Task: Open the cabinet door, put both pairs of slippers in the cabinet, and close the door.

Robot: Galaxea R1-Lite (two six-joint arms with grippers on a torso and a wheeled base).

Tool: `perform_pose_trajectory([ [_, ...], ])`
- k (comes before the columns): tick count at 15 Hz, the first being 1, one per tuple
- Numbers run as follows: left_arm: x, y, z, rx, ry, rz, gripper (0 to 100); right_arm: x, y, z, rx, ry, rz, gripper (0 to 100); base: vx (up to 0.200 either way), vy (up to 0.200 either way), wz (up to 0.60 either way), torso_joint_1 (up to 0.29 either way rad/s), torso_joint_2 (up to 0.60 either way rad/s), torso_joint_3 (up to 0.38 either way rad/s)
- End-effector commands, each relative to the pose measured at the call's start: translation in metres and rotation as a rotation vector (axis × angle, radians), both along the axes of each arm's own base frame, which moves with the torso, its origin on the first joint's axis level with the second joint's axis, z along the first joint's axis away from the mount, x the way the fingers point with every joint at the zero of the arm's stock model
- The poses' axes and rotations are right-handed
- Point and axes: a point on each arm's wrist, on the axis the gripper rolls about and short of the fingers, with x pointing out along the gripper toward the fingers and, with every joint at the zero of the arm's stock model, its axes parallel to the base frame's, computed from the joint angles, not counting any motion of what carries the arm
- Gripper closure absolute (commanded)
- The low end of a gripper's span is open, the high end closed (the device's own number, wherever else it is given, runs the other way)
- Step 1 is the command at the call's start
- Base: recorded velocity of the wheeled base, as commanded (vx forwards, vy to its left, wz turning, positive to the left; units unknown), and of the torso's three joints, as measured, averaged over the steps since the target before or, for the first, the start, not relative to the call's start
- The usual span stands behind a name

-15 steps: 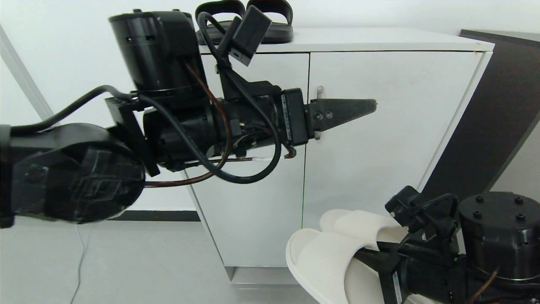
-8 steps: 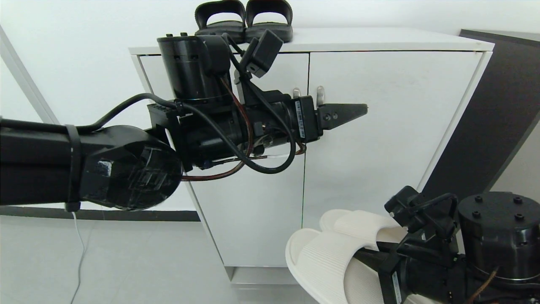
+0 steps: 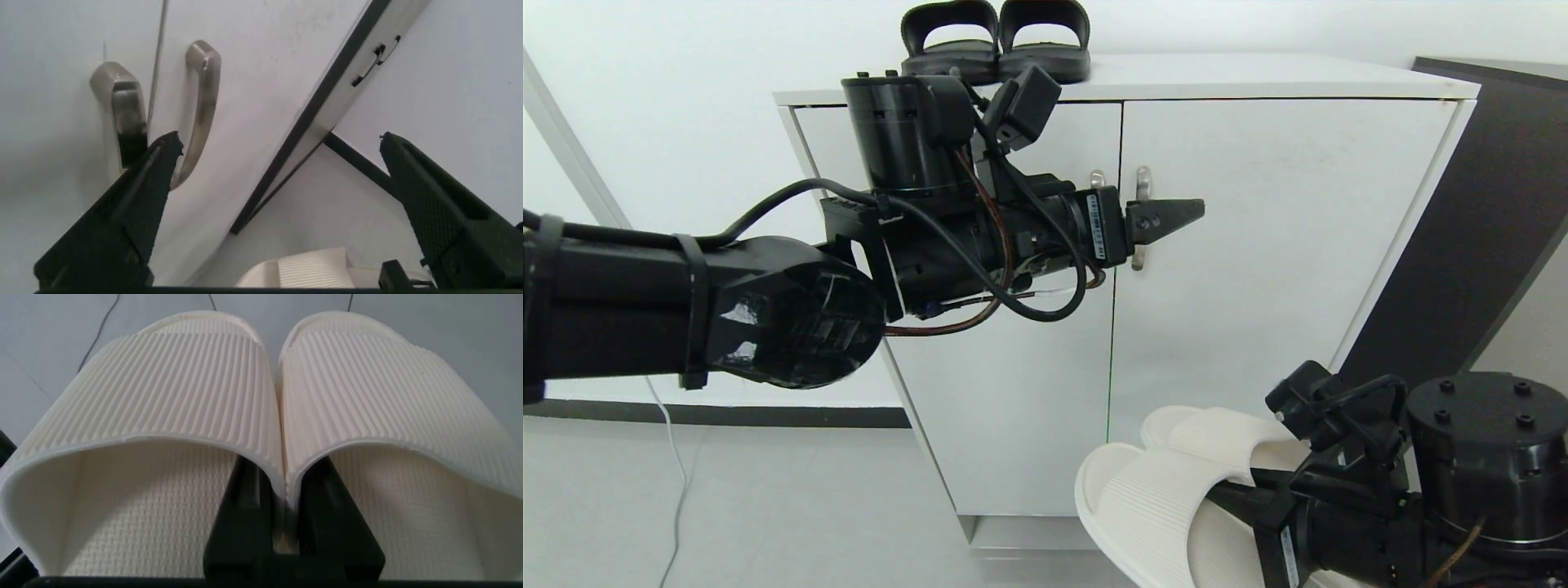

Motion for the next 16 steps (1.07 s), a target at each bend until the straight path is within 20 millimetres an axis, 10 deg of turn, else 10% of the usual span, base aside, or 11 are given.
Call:
perform_pose_trajectory([
  [1,0.012,-0.002,-0.005,0.003,0.006,0.039,0,0.0,0.0,0.0,-0.003,-0.001,-0.003,100,0.0,0.0,0.0,0.0,0.0,0.0],
  [10,0.033,-0.017,-0.016,0.016,0.039,0.044,0,-0.001,0.001,0.0,0.0,0.0,0.004,100,0.0,0.0,0.0,0.0,0.0,0.0],
  [11,0.033,-0.017,-0.016,0.016,0.039,0.044,100,-0.001,0.001,0.0,0.001,0.0,0.005,100,0.0,0.0,0.0,0.0,0.0,0.0],
  [16,0.016,-0.005,-0.005,0.005,0.049,0.042,100,-0.004,0.003,-0.005,-0.015,0.015,0.023,100,0.0,0.0,0.0,0.0,0.0,0.0],
])
